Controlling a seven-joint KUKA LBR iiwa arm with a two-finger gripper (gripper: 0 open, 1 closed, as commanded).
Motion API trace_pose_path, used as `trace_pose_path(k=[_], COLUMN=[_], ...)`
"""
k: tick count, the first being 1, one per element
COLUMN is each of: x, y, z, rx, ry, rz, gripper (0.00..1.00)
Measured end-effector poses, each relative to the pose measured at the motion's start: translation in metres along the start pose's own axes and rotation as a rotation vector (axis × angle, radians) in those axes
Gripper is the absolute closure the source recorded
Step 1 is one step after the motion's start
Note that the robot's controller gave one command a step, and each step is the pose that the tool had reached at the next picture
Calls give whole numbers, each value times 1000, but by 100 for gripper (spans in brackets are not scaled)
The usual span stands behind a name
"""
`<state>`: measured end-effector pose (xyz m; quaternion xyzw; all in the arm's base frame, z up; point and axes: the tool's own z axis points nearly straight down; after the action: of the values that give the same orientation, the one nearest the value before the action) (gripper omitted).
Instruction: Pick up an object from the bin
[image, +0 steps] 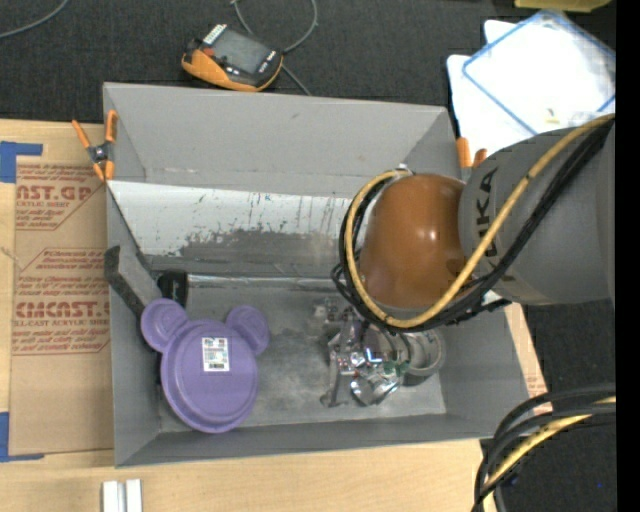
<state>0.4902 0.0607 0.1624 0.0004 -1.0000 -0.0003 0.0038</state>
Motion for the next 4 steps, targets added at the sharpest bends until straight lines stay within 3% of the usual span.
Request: trace_pose_path(k=[1, 2, 3, 4], x=[-2, -55, -32, -15], y=[0, -70, -77, -109], z=[-4, 94, 11, 65], rx=[-1, -1, -3, -3], ry=[-8, -2, -17, 7], rz=[1, -119, -44, 151], gripper=[0, 0, 0, 0])
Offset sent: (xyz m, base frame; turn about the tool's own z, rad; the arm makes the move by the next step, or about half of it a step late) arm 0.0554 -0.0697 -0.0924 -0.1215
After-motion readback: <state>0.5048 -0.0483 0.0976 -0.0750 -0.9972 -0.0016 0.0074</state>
